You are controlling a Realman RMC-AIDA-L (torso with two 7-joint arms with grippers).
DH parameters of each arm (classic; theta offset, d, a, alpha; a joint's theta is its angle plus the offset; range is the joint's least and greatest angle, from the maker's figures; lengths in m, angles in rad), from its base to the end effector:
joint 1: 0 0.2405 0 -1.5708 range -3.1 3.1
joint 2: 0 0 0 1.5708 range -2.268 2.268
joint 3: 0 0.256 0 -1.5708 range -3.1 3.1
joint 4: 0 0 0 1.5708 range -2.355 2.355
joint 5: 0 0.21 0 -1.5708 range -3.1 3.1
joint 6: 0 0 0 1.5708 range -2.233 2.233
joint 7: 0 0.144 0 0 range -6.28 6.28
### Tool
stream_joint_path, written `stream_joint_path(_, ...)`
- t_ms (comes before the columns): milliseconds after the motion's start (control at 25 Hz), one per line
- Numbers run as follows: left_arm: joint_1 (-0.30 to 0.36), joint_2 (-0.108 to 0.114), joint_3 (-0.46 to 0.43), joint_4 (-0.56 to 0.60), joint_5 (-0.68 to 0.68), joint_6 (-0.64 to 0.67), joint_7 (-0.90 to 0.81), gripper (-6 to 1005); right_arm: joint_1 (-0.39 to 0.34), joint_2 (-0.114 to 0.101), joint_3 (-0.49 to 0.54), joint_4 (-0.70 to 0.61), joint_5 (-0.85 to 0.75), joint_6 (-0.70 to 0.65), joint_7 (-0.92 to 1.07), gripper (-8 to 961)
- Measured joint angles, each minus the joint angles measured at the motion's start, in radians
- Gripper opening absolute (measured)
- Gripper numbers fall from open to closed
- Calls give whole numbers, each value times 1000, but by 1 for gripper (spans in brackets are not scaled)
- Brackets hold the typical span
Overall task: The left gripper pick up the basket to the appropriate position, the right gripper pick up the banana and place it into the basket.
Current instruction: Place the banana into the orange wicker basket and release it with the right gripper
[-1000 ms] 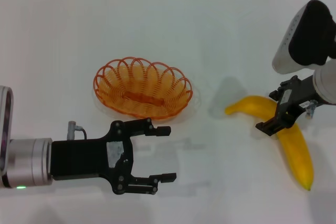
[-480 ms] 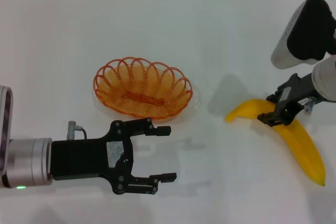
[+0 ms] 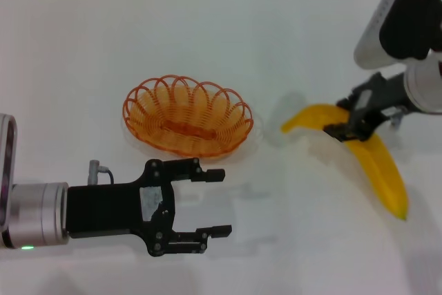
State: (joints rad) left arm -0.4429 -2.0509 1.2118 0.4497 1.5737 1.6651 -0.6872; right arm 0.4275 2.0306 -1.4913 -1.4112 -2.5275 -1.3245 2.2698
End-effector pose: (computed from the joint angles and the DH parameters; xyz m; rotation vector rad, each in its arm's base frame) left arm -0.2478 0.2614 -0.0521 -2.8767 0.2045 -0.9428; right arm 0.2120 0.3488 0.0036 -2.6197 0.5142 -0.4436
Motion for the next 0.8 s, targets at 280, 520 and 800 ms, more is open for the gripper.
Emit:
stream_joint_path(280, -3, 0, 0, 0, 0, -1, 0, 661, 26, -1, -5, -8, 168, 71, -150, 495)
stream_joint_path(520, -12, -1, 0, 0, 0, -1, 0, 661, 108, 2, -83, 20, 196, 104, -177, 497)
stream_joint_path(800, -18, -3, 0, 0, -7, 1, 0, 662, 232, 5, -202, 121, 229, 233, -177, 498)
